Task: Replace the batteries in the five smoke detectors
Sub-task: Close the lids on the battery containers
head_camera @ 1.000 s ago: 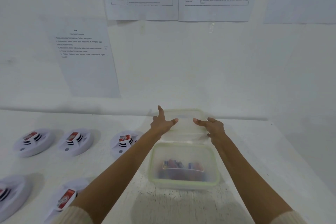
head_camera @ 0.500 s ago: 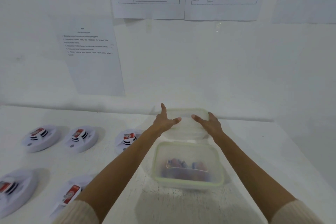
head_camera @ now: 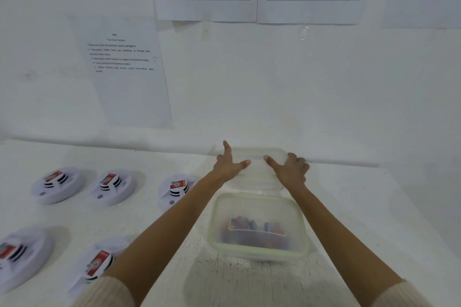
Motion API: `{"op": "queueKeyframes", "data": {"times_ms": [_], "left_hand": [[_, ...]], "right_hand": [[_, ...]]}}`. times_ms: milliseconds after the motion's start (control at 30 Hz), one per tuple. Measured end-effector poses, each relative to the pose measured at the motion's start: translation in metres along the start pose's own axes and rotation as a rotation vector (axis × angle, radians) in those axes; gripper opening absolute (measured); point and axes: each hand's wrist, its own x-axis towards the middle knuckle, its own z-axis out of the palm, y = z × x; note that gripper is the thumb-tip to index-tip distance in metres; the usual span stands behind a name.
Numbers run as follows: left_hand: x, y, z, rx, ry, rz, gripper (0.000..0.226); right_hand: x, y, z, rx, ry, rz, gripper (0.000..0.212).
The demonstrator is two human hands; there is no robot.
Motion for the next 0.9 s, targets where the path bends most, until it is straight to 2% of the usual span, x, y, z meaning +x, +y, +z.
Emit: {"op": "queueKeyframes", "data": {"times_ms": [67, 200, 367, 567, 900], "left_hand": [[0.0, 0.0, 0.0, 0.007, 0.002, -0.007, 0.095], [0.001, 0.001, 0.0, 0.008, -0.002, -0.011, 0.096], [0.0, 0.001, 0.0, -0.004, 0.003, -0.009, 0.097], [0.002, 0.001, 0.001, -0.011, 0.01, 0.0, 0.097], [0.002, 0.003, 0.002, 0.08, 0.003, -0.041, 0.095]], "right_hand": [[0.0, -0.001, -0.001, -0.056, 0.022, -0.001, 0.08], [0.002, -0.003, -0.006, -0.014, -0.005, 0.005, 0.087], [-0.003, -0.003, -0.009, -0.06, 0.074, -0.075, 0.086], [-0.001, -0.007, -0.023, -0.115, -0.04, -0.081, 0.081], [0.004, 0.0, -0.021, 0.064, -0.056, 0.015, 0.096]]}}
